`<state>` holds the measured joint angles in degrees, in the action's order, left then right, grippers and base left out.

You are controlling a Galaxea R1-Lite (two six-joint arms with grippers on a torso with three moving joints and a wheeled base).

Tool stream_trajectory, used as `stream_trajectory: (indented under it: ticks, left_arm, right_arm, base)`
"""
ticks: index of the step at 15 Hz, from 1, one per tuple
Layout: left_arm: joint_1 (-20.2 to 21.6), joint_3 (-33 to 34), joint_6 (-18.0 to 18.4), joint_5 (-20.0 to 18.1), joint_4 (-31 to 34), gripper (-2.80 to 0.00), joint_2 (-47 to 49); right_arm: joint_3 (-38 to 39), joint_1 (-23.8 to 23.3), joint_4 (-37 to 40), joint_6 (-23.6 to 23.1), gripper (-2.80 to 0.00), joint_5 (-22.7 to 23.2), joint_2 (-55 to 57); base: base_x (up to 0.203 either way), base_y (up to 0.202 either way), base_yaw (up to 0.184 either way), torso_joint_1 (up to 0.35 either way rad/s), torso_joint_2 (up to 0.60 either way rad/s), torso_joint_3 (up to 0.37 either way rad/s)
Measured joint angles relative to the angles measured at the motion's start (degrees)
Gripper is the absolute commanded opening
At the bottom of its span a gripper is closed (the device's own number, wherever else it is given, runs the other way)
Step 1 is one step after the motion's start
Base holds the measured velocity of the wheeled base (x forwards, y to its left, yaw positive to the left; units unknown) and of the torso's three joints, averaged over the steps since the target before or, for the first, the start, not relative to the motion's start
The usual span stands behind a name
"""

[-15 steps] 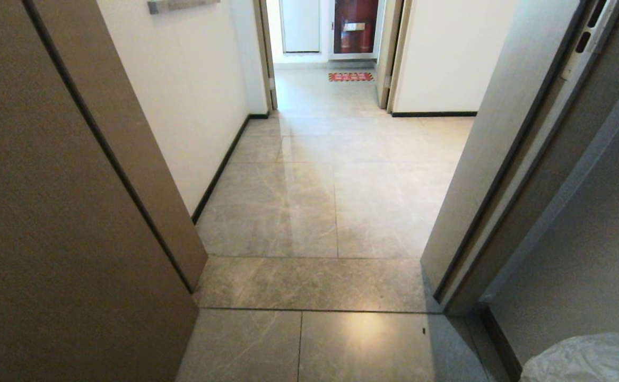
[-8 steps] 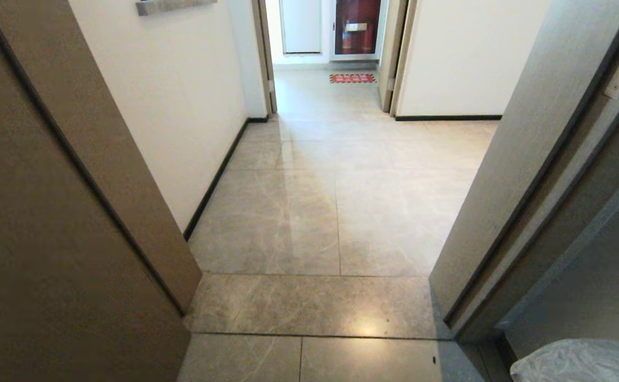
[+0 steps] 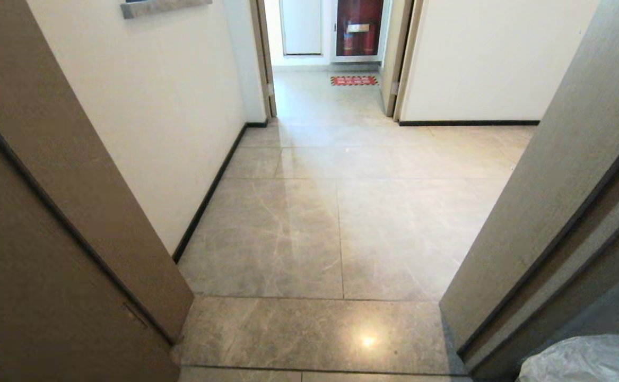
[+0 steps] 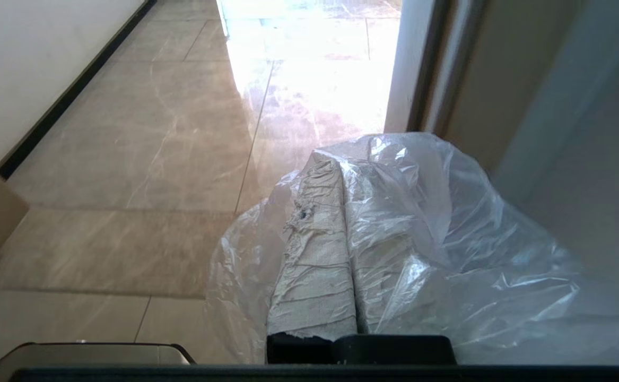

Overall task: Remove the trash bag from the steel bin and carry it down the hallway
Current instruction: Put the trash bag at the door

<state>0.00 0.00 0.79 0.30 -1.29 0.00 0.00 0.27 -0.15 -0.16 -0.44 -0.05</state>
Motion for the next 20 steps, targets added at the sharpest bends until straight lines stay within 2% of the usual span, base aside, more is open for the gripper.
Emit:
stream_trajectory:
  ticks: [15, 20]
  left_arm:
    - [0.0, 0.0, -0.1, -0.1, 0.0, -2.8, 0.0]
    - [0.0, 0.0, -0.3, -0.2, 0.2, -2.8, 0.0]
  right_arm:
    - [0.0, 0.0, 0.0, 0.0, -2.8, 0.0, 0.0]
    - [0.0, 0.1, 0.0, 0.0, -2.8, 0.0, 0.0]
  base:
    - [0.192, 0.0, 0.0, 0.002, 0.0, 0.002]
    - [0.024, 0.0, 0.001, 0.0, 0.0, 0.001]
